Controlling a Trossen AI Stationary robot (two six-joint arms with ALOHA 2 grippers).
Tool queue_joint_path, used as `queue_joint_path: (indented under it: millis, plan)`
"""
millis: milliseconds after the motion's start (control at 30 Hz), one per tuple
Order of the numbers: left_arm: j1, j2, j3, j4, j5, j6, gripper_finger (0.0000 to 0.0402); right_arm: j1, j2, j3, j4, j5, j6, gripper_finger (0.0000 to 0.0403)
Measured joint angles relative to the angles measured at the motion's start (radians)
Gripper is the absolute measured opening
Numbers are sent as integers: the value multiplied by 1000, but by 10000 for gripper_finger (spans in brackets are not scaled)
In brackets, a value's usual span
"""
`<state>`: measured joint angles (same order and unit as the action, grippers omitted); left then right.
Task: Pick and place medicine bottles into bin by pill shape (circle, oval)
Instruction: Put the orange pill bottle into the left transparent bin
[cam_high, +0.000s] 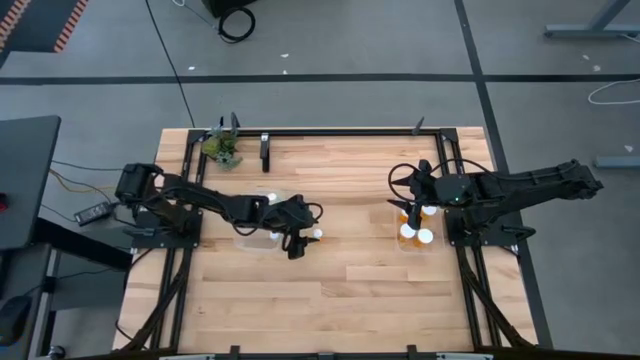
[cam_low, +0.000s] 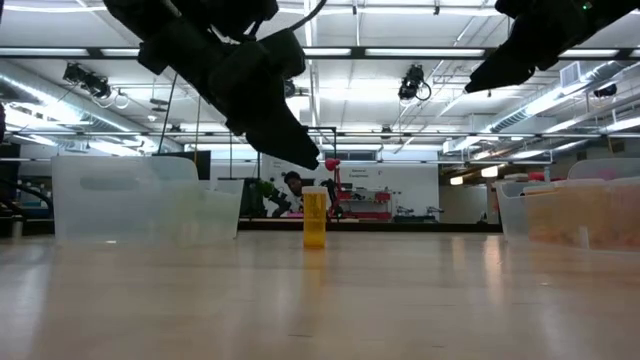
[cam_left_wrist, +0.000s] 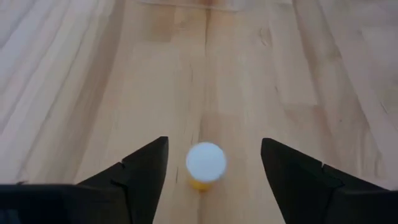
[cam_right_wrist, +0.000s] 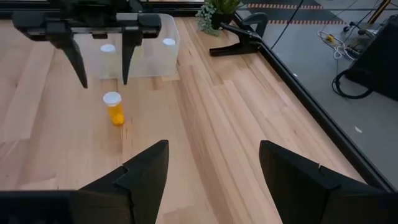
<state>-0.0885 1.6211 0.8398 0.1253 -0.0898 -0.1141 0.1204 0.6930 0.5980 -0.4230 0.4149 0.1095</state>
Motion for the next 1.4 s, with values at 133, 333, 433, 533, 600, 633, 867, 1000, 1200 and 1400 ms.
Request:
queue_joint_path:
  millis: [133, 333, 433, 533, 600, 633, 867, 1000, 1200, 1400]
  plan:
    - [1, 32, 0, 24, 8, 23, 268, 0, 0, 0, 2, 0, 0, 258]
    - [-1, 91, 0, 63, -1, 109, 253, 0, 0, 0, 4, 0, 1, 258]
    - [-1, 120, 0, 90, -7, 126, 247, 0, 0, 0, 4, 0, 2, 258]
    - [-1, 144, 0, 104, -7, 126, 242, 0, 0, 0, 4, 0, 3, 258]
    - [-1, 148, 0, 99, -7, 126, 236, 0, 0, 1, 4, 0, 3, 258]
    - [-1, 148, 0, 102, -7, 126, 233, 0, 0, 1, 4, 0, 3, 258]
    - [-1, 148, 0, 109, -15, 121, 191, 0, 0, 1, 4, 0, 3, 258]
    - [-1, 148, 0, 109, -14, 119, 161, 0, 0, 1, 4, 0, 5, 258]
    - [-1, 146, 0, 109, -15, 103, 127, 0, 0, 1, 4, 0, 6, 258]
    - [0, 111, 0, 102, -14, 73, 135, 0, 0, 1, 4, 0, 7, 258]
